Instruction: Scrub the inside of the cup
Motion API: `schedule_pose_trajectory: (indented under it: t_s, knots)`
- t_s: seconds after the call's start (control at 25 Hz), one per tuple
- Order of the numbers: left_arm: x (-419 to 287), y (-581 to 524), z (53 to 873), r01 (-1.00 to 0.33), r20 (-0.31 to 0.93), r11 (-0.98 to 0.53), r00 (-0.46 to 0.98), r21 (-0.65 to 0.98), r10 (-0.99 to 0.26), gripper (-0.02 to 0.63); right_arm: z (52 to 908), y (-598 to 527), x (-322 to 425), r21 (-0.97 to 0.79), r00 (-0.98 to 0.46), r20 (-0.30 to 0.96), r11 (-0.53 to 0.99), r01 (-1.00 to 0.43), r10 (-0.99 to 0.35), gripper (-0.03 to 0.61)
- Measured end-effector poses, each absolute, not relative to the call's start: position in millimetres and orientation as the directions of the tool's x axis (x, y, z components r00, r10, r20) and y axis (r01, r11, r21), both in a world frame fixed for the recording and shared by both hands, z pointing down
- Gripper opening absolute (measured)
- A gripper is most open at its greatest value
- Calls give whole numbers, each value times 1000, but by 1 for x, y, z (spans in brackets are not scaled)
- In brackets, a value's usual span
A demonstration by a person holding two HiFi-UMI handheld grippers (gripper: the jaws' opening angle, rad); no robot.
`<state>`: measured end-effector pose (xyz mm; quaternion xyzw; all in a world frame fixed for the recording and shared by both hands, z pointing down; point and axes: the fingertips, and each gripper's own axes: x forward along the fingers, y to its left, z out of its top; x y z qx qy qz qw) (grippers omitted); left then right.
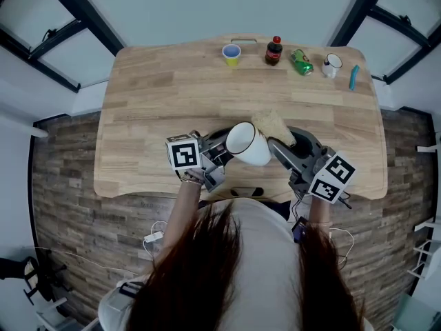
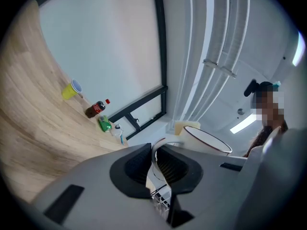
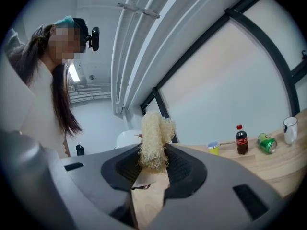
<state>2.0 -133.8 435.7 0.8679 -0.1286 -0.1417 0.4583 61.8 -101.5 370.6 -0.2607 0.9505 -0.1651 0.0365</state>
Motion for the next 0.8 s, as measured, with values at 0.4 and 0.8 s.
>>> schedule_pose_trajectory:
  t_s: [0.4, 0.8]
  knots:
    - [-10, -149, 452, -241, 5, -467, 892, 851, -451, 44, 372, -110, 60, -242, -814, 41, 785, -571, -579, 140]
    - [-20, -161, 449, -295, 31, -425, 849, 856, -527, 43, 371, -110, 52, -219, -811, 23, 789, -574, -584, 140]
